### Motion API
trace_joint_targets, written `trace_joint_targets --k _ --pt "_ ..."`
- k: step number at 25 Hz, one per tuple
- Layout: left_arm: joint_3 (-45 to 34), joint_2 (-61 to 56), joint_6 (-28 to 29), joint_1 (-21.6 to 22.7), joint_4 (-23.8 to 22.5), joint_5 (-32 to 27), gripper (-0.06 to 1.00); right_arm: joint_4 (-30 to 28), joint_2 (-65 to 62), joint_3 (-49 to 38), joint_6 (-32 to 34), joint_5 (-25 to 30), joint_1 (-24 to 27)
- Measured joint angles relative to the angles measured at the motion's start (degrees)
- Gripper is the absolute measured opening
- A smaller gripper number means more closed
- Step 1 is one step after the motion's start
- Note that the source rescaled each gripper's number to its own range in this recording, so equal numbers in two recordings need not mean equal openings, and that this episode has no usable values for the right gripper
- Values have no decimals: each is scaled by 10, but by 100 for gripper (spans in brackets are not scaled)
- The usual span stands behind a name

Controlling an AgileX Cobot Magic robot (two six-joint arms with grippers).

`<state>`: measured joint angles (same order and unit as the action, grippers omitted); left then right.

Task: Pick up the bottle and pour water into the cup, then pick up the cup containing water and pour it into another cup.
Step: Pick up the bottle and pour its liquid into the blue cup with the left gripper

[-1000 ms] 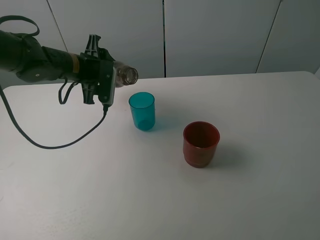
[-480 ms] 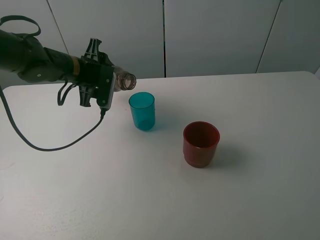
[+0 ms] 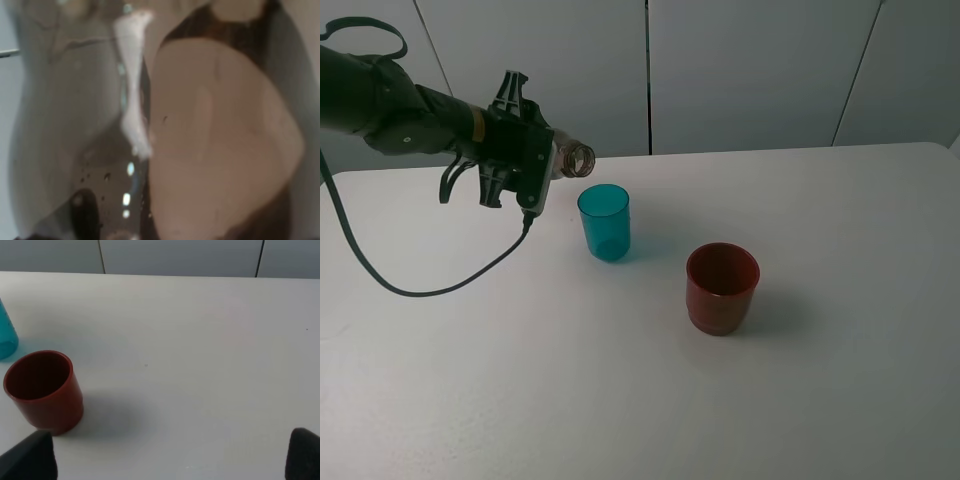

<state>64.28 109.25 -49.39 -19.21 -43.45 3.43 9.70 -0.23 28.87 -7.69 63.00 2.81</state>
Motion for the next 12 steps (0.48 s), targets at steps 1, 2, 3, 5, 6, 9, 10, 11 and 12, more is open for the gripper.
trace_joint_targets --k 1,2,3,5,6,9,10,11,12 --pt "0 0 -1 -1 0 -3 1 0 0 0 0 0 0" --pt "1 0 -3 -3 1 -6 1 0 0 0 0 0 0" --pt "1 0 -4 -4 1 -8 1 0 0 0 0 0 0" --pt "1 0 -10 -5 1 -13 1 0 0 0 0 0 0" --pt "2 0 -13 -5 1 -14 1 0 0 0 0 0 0" --pt "2 0 -18 -5 1 -19 1 0 0 0 0 0 0" --pt "2 0 -19 -5 1 -22 1 0 0 0 0 0 0" --pt "2 0 -22 -6 2 -25 1 0 0 0 0 0 0" --pt "2 0 -25 -6 4 -26 1 0 0 0 0 0 0"
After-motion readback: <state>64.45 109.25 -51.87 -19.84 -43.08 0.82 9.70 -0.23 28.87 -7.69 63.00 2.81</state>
